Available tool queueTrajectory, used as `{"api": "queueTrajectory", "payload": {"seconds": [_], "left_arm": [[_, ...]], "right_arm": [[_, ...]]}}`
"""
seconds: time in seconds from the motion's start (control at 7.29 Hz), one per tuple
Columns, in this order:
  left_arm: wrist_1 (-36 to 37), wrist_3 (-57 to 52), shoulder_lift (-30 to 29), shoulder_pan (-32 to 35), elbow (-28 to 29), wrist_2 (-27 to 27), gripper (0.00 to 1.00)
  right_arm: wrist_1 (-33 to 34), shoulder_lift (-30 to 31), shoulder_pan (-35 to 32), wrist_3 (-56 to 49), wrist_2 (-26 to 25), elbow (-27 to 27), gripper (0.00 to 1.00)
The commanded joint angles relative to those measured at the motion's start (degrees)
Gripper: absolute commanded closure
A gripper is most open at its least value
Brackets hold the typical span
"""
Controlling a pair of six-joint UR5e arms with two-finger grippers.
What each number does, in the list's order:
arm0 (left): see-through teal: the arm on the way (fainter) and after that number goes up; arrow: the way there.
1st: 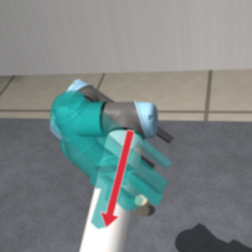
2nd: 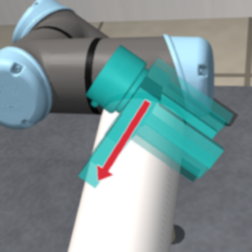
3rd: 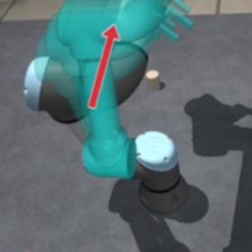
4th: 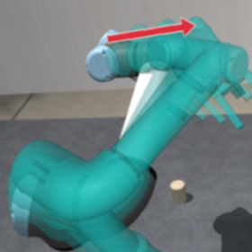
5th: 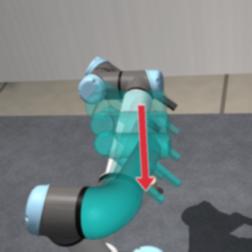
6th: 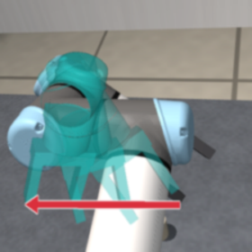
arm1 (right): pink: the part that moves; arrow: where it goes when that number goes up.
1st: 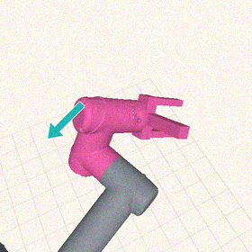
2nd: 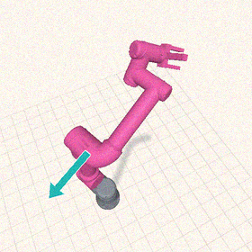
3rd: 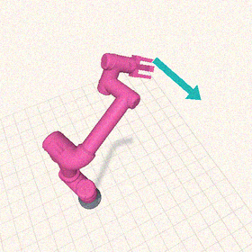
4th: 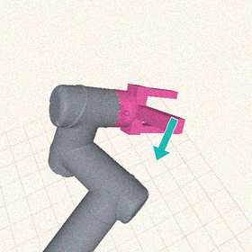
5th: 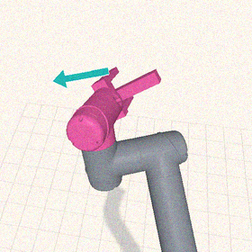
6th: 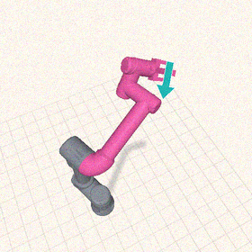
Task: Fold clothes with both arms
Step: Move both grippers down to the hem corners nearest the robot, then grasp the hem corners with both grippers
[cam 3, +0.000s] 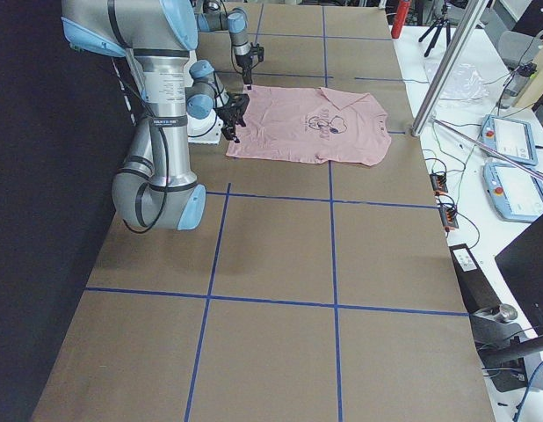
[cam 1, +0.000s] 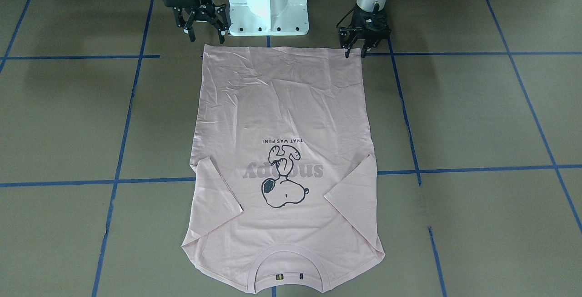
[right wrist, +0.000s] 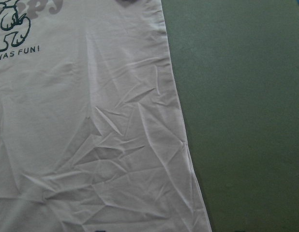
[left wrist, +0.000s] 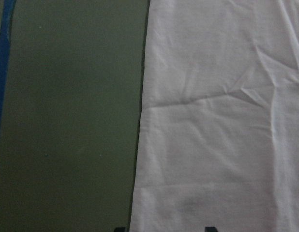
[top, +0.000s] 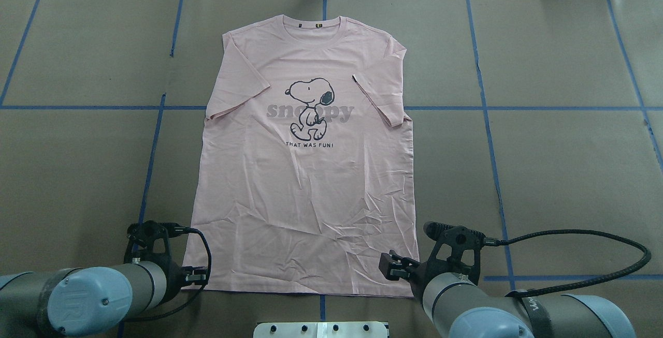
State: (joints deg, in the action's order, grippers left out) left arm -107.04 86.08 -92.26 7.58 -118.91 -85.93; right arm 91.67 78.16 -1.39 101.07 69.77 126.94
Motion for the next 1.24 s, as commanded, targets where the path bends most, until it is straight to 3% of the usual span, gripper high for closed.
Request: {"api": "queueTrajectory", "payload": {"seconds": [0.0,1.1], "left_arm": [[0.0,0.1,0.5,-0.2,0.0,0.0,0.43],[-0.2,0.2,1.0,-1.9,-0.3,-0.3,0.47]], "right_arm": [[0.0,0.0,0.2,0.0,-0.1,-0.1,0.09],[0.0,0.1,0.2,0.0,-0.1,-0.2,0.09]]}}
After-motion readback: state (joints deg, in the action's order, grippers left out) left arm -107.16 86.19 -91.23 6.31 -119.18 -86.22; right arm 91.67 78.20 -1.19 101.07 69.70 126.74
